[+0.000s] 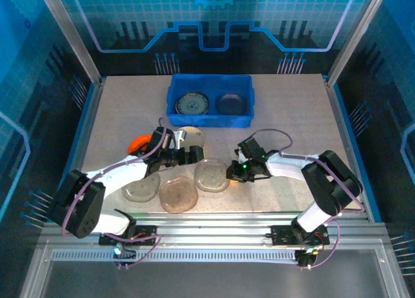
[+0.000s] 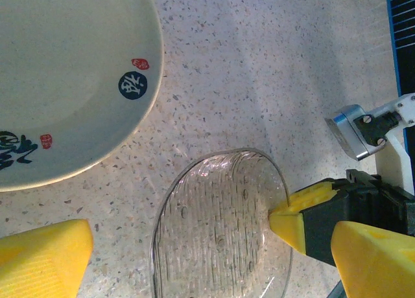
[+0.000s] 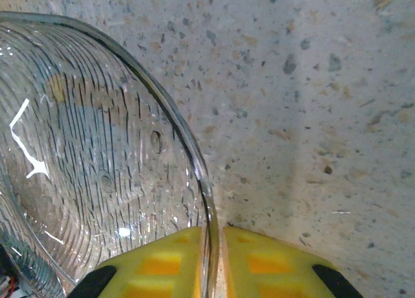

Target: Place the plates into the plastic bin on the countertop

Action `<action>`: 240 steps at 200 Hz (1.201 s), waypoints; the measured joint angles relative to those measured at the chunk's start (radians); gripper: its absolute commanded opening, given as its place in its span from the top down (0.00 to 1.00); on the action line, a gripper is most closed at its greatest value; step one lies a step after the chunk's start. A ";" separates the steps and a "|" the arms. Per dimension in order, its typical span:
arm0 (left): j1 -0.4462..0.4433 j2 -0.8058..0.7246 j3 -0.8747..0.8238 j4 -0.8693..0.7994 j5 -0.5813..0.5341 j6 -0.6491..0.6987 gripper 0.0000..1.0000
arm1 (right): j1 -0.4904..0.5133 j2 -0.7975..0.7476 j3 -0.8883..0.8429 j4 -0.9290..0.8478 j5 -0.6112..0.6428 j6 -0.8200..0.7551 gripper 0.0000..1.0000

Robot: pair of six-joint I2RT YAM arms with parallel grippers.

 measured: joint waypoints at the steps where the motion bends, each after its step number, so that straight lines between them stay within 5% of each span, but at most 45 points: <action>1: 0.000 0.000 0.000 0.000 0.000 0.000 0.04 | 0.000 0.000 0.000 0.001 0.000 0.001 0.89; 21: 0.000 0.000 0.000 0.000 0.000 0.000 0.04 | -0.001 0.000 -0.004 0.026 -0.004 0.015 1.00; 95: -0.005 0.013 0.021 -0.005 0.000 0.027 0.10 | -0.076 -0.145 -0.050 0.022 0.005 0.039 1.00; 188: -0.074 0.086 0.108 -0.032 -0.010 0.057 0.44 | -0.147 -0.306 -0.026 -0.111 0.004 -0.002 1.00; 240: -0.082 0.109 0.137 -0.031 -0.010 0.052 0.76 | -0.146 -0.328 -0.009 -0.138 0.004 -0.008 1.00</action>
